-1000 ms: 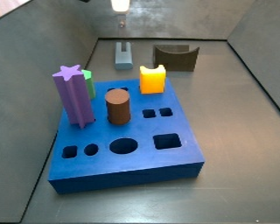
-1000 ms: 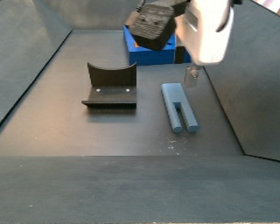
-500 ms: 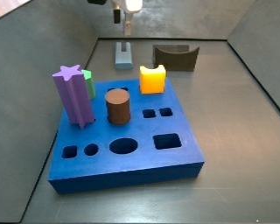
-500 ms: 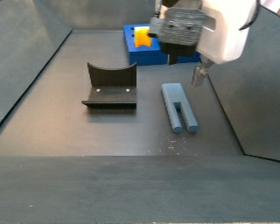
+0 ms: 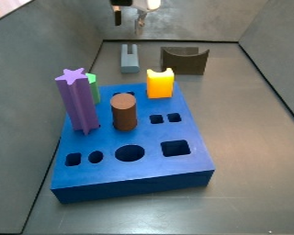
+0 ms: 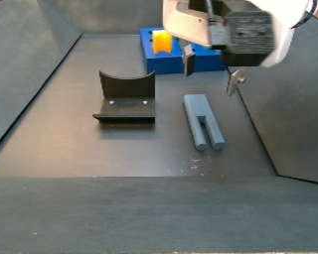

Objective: Pick up the square-circle object. Move up. Rotate the square-circle object. Place the square-circle object on the fixture. Regrasp the square-circle object. Move to above the board. Insert the square-circle object.
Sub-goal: Rotate the square-circle object.

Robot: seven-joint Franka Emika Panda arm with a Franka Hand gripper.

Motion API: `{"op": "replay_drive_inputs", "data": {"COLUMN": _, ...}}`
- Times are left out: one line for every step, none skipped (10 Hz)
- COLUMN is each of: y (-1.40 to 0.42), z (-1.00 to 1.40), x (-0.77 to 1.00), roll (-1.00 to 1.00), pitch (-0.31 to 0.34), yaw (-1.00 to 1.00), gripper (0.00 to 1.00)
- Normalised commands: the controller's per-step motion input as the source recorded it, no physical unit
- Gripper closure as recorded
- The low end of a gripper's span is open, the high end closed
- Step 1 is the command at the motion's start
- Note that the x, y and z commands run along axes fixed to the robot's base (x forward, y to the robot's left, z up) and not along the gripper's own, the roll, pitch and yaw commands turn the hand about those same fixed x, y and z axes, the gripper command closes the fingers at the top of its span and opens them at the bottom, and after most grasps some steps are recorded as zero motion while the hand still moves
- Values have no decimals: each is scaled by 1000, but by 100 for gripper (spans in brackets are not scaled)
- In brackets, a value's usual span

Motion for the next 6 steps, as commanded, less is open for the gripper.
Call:
{"op": "replay_drive_inputs", "data": {"y": 0, "z": -29, "x": 35, "roll": 5, "pitch": -22, "yaw": 1000, "gripper": 0}}
{"op": "replay_drive_inputs", "data": {"y": 0, "z": -29, "x": 35, "roll": 5, "pitch": -23, "yaw": 1000, "gripper": 0}}
{"op": "replay_drive_inputs", "data": {"y": 0, "z": -29, "x": 35, "roll": 6, "pitch": -26, "yaw": 1000, "gripper": 0}}
{"op": "replay_drive_inputs", "data": {"y": 0, "z": -29, "x": 34, "roll": 6, "pitch": -29, "yaw": 1000, "gripper": 0}}
{"op": "replay_drive_inputs", "data": {"y": 0, "z": -29, "x": 34, "roll": 7, "pitch": -34, "yaw": 1000, "gripper": 0}}
{"op": "replay_drive_inputs", "data": {"y": 0, "z": -30, "x": 33, "roll": 9, "pitch": -41, "yaw": 1000, "gripper": 0}}
